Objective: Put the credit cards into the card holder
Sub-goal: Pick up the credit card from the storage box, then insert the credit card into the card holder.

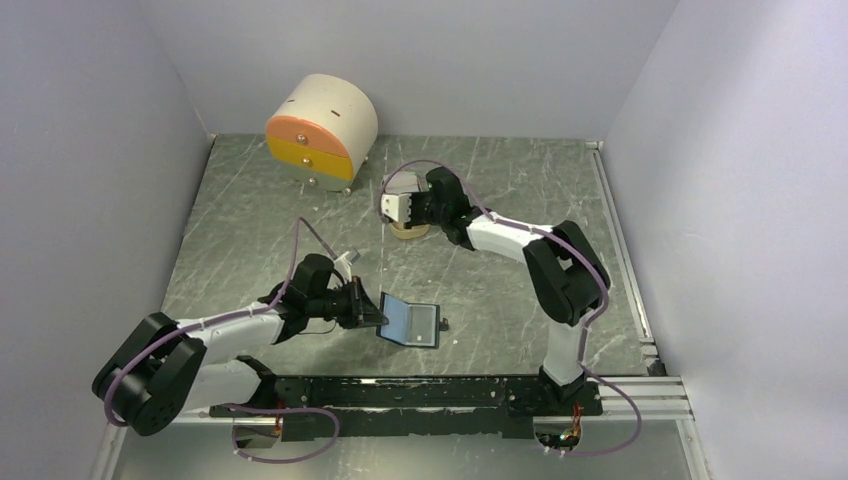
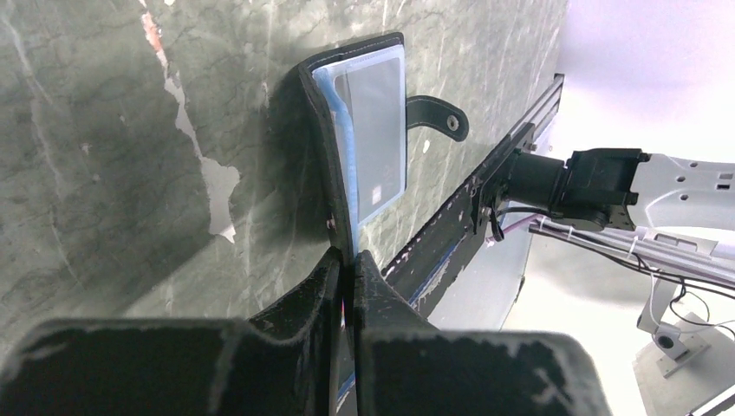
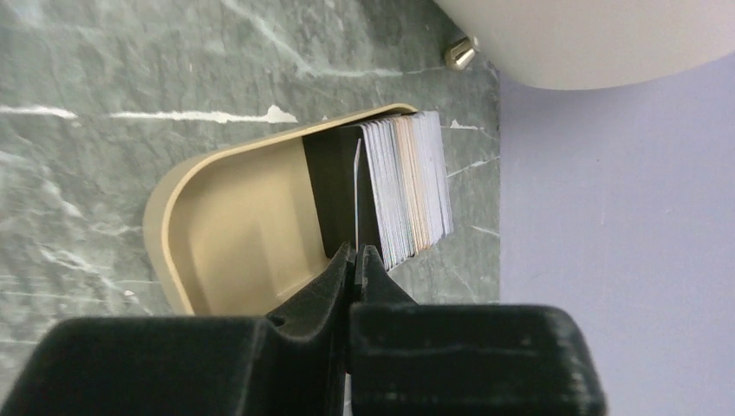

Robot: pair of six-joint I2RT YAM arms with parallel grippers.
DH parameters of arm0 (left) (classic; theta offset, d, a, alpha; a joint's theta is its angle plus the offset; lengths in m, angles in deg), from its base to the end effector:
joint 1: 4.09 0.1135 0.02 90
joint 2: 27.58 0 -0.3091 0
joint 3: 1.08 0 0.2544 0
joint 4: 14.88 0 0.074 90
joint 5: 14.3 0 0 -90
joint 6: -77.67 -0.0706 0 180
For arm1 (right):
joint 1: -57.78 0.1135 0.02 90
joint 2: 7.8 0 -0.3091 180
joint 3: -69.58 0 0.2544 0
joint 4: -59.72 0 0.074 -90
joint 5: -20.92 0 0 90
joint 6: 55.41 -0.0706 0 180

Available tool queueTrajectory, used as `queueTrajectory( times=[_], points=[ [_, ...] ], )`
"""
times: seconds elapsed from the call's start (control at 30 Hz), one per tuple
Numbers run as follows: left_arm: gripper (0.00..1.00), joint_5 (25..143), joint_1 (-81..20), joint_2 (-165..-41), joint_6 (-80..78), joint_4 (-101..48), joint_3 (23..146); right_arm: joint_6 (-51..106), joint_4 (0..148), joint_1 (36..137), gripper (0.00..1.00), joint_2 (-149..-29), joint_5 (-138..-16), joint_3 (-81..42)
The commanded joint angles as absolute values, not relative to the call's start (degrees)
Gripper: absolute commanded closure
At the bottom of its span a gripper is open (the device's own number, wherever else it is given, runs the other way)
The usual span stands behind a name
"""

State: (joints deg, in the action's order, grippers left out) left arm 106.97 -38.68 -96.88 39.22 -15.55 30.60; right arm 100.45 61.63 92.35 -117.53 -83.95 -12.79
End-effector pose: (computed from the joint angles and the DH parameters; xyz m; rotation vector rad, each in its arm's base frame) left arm 0.1584 -0.1538 0.1641 -0.0333 2.5248 -1.3396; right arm 0.3803 0.2841 0.2180 -1.6819 1.1958 -0.0665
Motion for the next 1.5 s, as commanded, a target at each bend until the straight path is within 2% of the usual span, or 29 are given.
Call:
queueTrajectory(
  times=[0.0,0.33,0.47,0.6,0.73,0.87,1.1,1.23,1.47],
  points=[
    [0.91,105.35,-38.83,-95.38,41.26,-15.22,28.99,90.20,63.91,92.15,1.00,-112.16,-86.25,-11.79],
    [0.91,101.34,-38.87,-92.01,43.23,-18.73,28.70,48.61,73.80,91.97,1.00,-108.88,-82.25,-19.98],
    [0.91,102.29,-38.80,-89.99,45.92,-17.35,27.62,28.71,77.56,90.83,1.00,-106.69,-90.24,-19.29],
    [0.91,101.62,-38.72,-88.23,48.27,-16.66,26.38,9.95,76.33,90.81,1.00,-101.91,-94.71,-11.41],
    [0.91,97.32,-38.72,-87.17,47.55,-19.90,27.00,-7.07,64.72,90.82,1.00,-95.88,-99.57,3.13],
    [0.91,95.38,-38.29,-86.29,49.29,-17.80,25.40,-16.27,57.92,90.82,1.00,-91.44,-100.99,12.70],
    [0.91,100.29,-37.13,-89.66,53.08,-10.93,23.78,-29.30,47.38,91.08,1.00,-86.64,-102.30,25.60],
    [0.90,100.10,-36.43,-90.84,52.31,-11.85,23.70,-33.20,44.09,91.09,1.00,-85.65,-101.49,29.04],
    [0.81,100.78,-36.07,-90.38,51.74,-12.67,23.10,-36.80,38.91,91.56,1.00,-87.94,-101.47,31.65]
  ],
)
